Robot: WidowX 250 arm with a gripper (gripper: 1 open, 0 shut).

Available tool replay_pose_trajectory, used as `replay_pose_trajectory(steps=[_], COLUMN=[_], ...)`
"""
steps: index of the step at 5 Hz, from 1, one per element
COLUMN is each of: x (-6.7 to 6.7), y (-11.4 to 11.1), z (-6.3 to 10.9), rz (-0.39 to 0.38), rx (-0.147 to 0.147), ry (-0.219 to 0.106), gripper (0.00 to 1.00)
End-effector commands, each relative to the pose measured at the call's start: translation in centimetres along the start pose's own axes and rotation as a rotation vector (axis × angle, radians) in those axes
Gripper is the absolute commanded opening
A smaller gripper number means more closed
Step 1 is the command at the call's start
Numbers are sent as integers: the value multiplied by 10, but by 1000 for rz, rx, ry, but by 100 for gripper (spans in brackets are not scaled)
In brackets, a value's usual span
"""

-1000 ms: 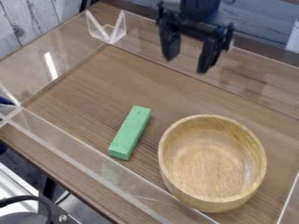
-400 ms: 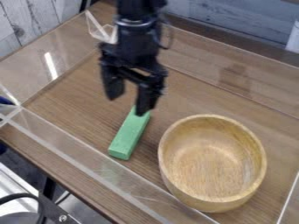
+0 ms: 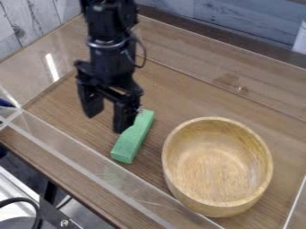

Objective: Put the green block in the brown bowl

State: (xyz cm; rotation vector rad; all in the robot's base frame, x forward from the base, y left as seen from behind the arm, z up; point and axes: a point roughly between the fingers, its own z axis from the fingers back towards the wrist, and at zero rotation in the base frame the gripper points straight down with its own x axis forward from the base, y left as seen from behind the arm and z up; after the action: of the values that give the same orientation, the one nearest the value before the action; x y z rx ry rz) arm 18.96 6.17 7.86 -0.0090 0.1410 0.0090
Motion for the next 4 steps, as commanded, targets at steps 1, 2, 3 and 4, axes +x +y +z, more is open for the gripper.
replay_pose_trajectory(steps=[1,2,3,4], x=[7,10,13,14], y=[-3,-8,-12,-14], z=[16,19,20,18], rz=[14,21,33,45], rx=[7,-5,-19,-31], ry=[-75,-93,-109,-119], gripper=[100,100,100,100])
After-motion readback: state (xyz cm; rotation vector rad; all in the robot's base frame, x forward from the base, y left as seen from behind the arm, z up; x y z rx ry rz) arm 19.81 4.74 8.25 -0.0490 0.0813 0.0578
